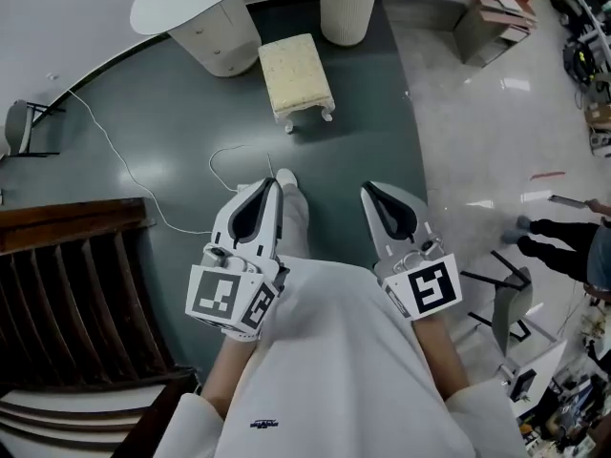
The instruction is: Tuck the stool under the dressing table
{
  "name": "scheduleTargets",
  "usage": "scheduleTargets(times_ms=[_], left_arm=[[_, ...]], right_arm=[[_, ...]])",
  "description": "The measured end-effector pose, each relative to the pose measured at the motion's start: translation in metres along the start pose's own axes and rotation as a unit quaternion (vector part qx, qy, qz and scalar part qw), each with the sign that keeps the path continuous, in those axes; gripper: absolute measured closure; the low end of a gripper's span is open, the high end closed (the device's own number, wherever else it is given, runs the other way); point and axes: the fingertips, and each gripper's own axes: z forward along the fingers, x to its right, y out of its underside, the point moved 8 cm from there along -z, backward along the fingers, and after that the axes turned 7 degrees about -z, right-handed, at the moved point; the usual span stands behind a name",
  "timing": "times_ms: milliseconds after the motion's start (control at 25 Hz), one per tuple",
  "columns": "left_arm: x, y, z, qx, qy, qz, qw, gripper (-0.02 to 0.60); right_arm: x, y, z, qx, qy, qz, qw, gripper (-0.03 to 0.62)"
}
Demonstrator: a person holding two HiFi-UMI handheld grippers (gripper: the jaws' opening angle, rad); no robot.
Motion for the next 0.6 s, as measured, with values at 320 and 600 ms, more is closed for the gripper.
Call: scheduleTargets(times_ms=[320,600], left_arm=[[-0.12,-0.075,0.095,-0.025,0.03,-0.021,0.999,0.574],[-0.211,-0.111,0.127,-0.018,0.017,-0.048,0.9985,0.574]], right_arm=[[0.042,-0.029,0.175,-0.043,0.005,-0.002,0.999,0.582],[0.06,-0.045,0.271,-0.073,-0.008,-0.015,0.997,0.582]])
